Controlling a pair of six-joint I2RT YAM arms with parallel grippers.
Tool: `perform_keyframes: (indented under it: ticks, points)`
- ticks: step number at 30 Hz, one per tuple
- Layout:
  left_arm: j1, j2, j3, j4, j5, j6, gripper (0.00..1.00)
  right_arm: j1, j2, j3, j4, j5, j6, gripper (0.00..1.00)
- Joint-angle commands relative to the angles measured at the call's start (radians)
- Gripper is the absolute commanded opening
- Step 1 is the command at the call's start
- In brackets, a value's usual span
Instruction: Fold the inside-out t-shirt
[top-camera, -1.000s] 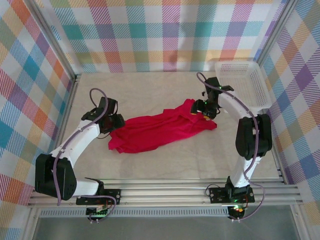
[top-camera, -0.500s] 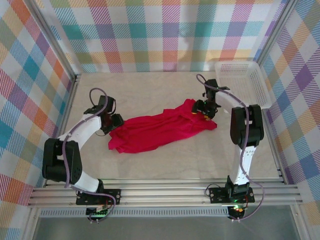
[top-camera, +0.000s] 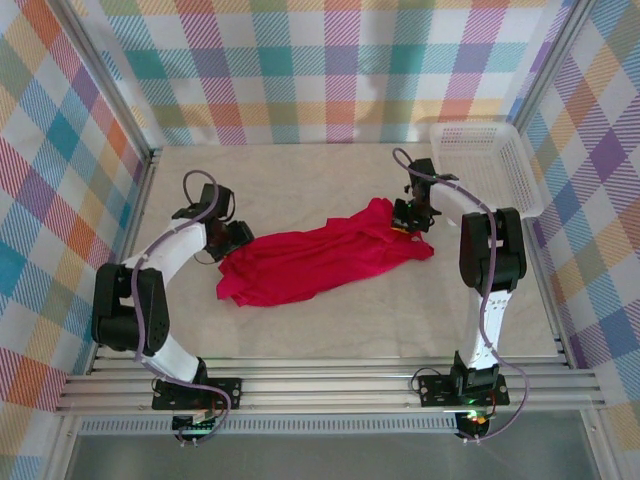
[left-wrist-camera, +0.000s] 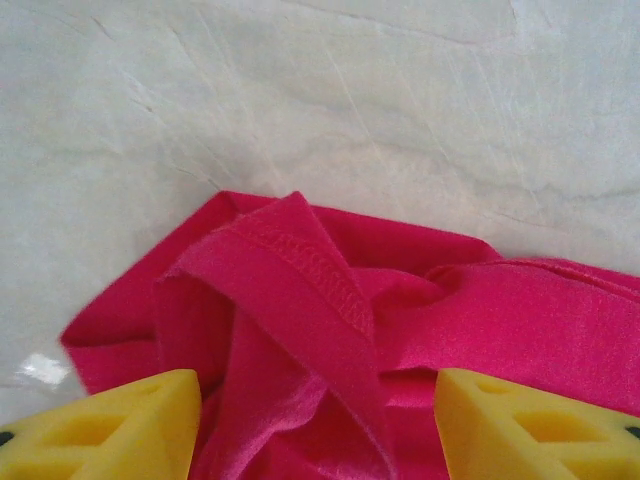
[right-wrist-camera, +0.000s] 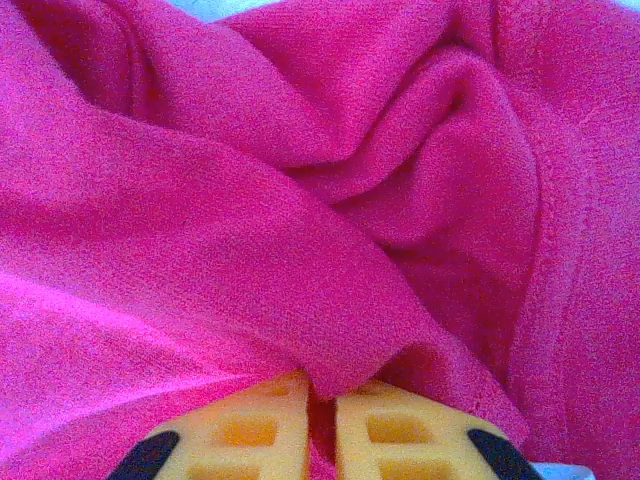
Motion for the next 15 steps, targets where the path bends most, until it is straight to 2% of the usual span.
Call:
perform_keyframes:
  ticks: [1, 4, 9, 15]
  points:
    - [-0.026, -0.083, 0.059, -0.115, -0.09, 0.024, 0.64, -0.006, -0.011, -0.004, 0.005, -0.02, -0.009, 0.03]
    - [-0.069, -0.101, 0.087, -0.182, -0.144, 0.031, 0.65, -0.006, -0.016, -0.012, 0.007, -0.026, -0.008, 0.0]
    - [-0.152, -0.084, 0.098, -0.172, -0.155, 0.027, 0.64, -0.006, -0.03, -0.025, 0.013, -0.028, -0.005, 0.0]
    - [-0.196, 0.033, 0.151, -0.192, -0.206, 0.027, 0.54, -0.006, -0.035, -0.021, 0.0, -0.027, -0.013, 0.0]
